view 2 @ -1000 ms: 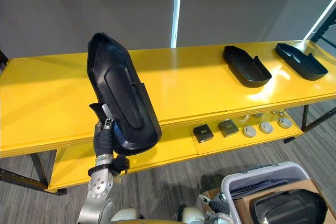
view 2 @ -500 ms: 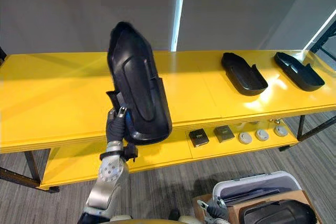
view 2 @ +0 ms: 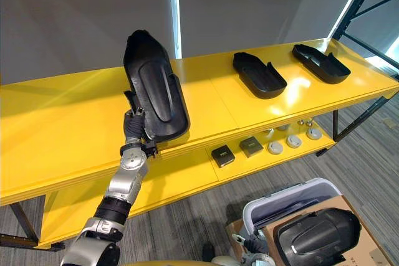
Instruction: Walk over and take plastic housings, then place them on the shelf
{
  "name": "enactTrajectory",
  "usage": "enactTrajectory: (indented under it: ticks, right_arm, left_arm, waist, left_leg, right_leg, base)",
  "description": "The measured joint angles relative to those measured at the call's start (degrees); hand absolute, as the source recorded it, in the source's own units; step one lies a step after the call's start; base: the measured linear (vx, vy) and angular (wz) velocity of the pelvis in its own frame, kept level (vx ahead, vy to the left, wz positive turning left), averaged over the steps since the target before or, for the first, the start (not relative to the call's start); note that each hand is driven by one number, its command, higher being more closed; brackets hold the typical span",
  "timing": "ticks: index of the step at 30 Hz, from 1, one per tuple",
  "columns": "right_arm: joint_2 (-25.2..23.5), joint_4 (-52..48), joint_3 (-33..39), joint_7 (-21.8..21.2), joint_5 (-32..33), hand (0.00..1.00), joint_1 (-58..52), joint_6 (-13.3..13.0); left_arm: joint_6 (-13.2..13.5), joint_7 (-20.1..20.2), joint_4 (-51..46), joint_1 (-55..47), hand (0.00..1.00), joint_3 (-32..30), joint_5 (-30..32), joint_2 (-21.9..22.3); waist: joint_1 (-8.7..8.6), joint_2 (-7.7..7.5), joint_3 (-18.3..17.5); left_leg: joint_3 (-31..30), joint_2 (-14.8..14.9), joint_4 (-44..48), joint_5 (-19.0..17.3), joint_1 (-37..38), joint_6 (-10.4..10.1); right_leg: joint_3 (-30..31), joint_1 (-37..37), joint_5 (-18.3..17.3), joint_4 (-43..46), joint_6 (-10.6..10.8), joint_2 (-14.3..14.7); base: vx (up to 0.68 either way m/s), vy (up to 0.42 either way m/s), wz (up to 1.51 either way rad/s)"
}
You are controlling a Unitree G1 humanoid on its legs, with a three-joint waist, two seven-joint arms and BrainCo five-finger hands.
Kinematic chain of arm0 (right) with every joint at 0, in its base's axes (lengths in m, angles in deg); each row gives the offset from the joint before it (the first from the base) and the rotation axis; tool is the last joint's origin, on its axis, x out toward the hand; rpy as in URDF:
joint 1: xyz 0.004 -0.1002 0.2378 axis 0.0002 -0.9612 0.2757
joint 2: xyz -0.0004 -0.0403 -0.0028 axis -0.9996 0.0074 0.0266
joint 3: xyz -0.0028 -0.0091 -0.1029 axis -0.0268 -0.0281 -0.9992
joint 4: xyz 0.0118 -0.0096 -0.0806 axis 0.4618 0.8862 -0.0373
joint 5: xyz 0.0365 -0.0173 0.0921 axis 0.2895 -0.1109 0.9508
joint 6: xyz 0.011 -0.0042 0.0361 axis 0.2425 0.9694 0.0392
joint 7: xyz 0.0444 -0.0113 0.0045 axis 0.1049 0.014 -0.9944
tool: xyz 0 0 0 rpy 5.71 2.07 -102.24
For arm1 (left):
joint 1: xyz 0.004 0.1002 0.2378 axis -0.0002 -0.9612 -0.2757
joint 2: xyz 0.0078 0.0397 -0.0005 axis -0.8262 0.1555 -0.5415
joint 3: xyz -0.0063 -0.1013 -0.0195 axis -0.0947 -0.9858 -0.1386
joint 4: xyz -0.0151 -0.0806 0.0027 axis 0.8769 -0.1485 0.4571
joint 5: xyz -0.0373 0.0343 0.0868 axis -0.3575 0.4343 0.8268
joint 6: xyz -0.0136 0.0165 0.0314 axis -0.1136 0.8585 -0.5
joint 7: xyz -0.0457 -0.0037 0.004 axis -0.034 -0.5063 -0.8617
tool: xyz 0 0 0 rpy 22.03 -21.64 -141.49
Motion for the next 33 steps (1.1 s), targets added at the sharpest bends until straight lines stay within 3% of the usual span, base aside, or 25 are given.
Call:
enactTrajectory:
  ticks: [4, 5, 7, 20, 33]
  right_arm:
    - [0.9, -0.1, -0.1, 0.0, -0.7, 0.00, 0.2, -0.3]
    - [1.1, -0.1, -0.1, 0.0, -1.2, 0.00, 0.3, -0.5]
    - [1.1, -0.1, -0.1, -0.2, -1.6, 0.00, 0.6, -0.5]
    - [1.9, -0.1, -0.1, -1.0, -1.5, 0.00, 1.5, -1.0]
    - [3.1, 0.3, -0.1, -0.9, -1.5, 0.00, 1.4, 0.1]
  left_arm:
    - [-0.8, 0.0, 3.3, 2.5, 1.00, -1.2, 0.0, -1.0]
    - [-1.0, 0.1, 3.8, 2.9, 0.00, -1.9, 0.0, -1.1]
    - [-1.0, 0.1, 5.1, 3.5, 0.00, -2.8, -0.5, -1.4]
    - [0.5, -1.5, 8.4, 8.0, 0.00, -5.3, -8.6, -1.9]
    - [2.1, -1.7, 9.1, 9.5, 0.00, -5.3, -9.9, -1.9]
  waist:
    - [-0.22, 0.59, 1.0]
    - [-0.50, 0.65, 1.0]
    - [-1.35, 0.63, 1.2]
    - [-2.53, 1.05, 3.1]
    - [-2.86, 1.79, 3.7]
  left_leg:
    - [0.0, -0.5, -0.4, 0.1, -0.1, 0.1]
    - [0.0, -0.6, -0.9, 0.5, -0.3, 0.0]
    - [-0.1, -0.7, -1.5, 0.9, -0.5, 0.1]
    - [0.3, -0.7, -2.0, 0.9, -0.1, 0.1]
    - [0.4, -0.9, -2.8, 1.0, 0.1, 0.3]
  right_leg:
    - [0.0, -0.3, 0.0, 0.0, 0.0, -0.1]
    - [0.1, -0.8, 0.0, 0.0, 0.0, -0.1]
    - [0.0, -1.2, 0.1, 0.0, 0.0, -0.1]
    - [0.5, -0.9, 0.5, -0.8, 0.1, -0.3]
    - [0.2, -0.8, 0.7, -1.3, 0.2, -0.5]
  base:
    - [0.00, 0.000, 0.00]
    - [0.00, 0.000, 0.00]
    - [0.00, 0.000, 0.00]
    - [0.00, 0.001, 0.00]
    - [0.00, 0.001, -0.01]
